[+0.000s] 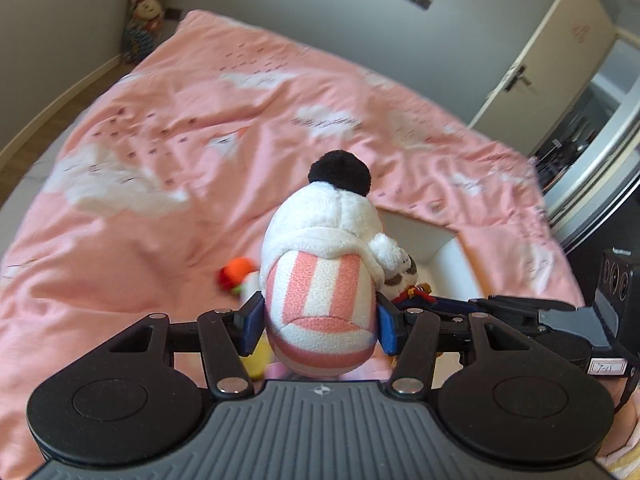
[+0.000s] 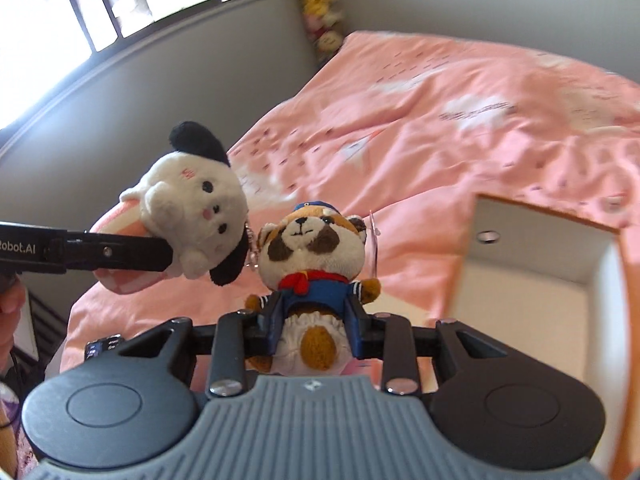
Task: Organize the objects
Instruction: 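Carry both plushes over the orange box and lower them inside, then set the white plush in the box with the left tool while the right tool places the red-panda plush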
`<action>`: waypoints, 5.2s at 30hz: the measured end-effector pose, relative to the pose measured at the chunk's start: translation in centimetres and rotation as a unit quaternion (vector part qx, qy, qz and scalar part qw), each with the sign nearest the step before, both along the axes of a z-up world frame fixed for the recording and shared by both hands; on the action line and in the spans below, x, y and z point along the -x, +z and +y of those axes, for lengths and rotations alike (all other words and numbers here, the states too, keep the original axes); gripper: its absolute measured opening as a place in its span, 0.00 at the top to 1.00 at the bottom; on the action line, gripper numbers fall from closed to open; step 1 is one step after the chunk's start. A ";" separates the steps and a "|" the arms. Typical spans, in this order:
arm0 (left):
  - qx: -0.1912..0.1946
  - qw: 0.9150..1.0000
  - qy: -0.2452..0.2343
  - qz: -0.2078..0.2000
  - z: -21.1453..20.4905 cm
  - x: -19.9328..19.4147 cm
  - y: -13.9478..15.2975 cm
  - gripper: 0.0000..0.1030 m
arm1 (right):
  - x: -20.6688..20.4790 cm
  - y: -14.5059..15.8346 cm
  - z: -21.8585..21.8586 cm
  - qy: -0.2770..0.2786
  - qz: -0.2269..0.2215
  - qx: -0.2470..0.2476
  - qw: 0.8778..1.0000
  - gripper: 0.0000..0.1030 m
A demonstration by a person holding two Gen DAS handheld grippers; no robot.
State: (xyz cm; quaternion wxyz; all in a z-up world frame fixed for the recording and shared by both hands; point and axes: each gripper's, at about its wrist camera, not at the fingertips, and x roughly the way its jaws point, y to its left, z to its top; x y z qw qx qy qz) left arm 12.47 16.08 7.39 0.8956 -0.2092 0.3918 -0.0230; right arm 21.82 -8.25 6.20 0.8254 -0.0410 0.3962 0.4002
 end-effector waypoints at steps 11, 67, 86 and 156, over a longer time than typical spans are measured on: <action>0.083 0.995 -0.061 0.002 -12.1 -5.0 -4.6 0.39 | -3.4 -1.7 -13.4 -0.179 0.032 -0.007 0.983 0.67; -0.017 0.976 -0.198 0.091 -14.7 -9.1 -8.8 0.38 | -7.4 -11.7 -11.9 -0.123 0.105 0.114 0.980 0.75; -0.205 0.894 -0.328 0.224 -22.2 -19.3 -14.5 0.58 | -8.9 -14.4 -11.5 -0.044 0.121 0.139 0.982 0.70; -0.257 0.875 -0.381 0.153 -16.0 0.8 -17.7 0.36 | -9.1 -15.9 -12.7 -0.088 0.289 0.115 0.946 0.55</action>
